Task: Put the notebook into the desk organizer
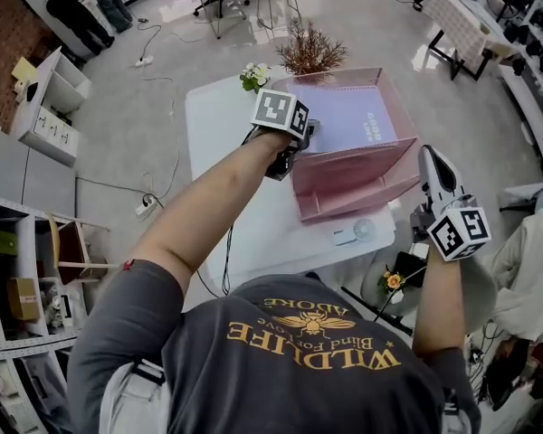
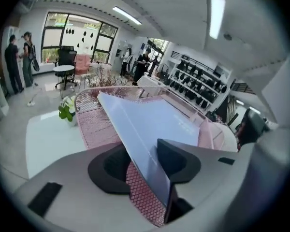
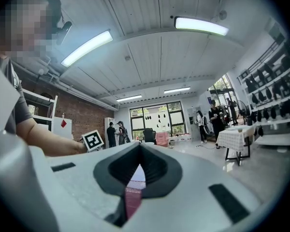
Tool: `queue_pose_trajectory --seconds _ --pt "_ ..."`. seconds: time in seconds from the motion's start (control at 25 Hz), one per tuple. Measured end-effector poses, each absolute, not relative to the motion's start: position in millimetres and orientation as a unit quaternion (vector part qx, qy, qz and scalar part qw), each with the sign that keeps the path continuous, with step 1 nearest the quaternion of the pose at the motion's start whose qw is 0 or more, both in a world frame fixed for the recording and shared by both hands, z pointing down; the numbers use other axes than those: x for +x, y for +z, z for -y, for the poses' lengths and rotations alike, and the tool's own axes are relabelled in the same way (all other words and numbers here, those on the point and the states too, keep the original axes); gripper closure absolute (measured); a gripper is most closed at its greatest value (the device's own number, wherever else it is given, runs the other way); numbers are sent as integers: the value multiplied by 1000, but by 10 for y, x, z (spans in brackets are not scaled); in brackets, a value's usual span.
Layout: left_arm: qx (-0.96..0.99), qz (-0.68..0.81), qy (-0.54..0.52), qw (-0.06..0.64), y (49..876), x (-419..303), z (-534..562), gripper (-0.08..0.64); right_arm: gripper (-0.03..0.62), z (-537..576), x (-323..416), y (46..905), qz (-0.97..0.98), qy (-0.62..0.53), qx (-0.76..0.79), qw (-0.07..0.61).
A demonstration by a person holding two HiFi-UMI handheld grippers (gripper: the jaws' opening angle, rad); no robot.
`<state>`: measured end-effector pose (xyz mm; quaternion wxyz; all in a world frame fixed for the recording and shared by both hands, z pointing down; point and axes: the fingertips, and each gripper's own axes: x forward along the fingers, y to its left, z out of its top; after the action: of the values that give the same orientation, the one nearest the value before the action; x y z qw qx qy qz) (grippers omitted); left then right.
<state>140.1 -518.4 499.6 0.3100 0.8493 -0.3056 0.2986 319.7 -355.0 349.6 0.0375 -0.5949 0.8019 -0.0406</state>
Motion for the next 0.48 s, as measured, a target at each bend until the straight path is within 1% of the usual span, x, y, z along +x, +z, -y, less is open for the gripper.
queue_pose_trajectory --seconds 0.16,0.2,0.24,0.32,0.36,0.48 --pt "849 344 329 227 4988 1331 5231 295 592 3529 3159 3479 -804 -39 -592 38" --pt "848 352 338 206 4987 1304 5249 247 592 3526 3155 3477 -805 -39 -591 38" --pt "847 359 346 182 4979 1283 5269 165 592 3525 3153 3478 -805 -39 -591 38" --pt "850 367 352 138 4926 1266 5302 135 592 3525 3141 3482 -805 -40 -591 37" --pt "852 368 350 128 4900 1266 5299 126 592 3526 3129 3483 -806 -40 -590 37" --pt "864 365 321 133 4785 1235 5246 123 592 3536 3087 3471 -808 -40 -587 39"
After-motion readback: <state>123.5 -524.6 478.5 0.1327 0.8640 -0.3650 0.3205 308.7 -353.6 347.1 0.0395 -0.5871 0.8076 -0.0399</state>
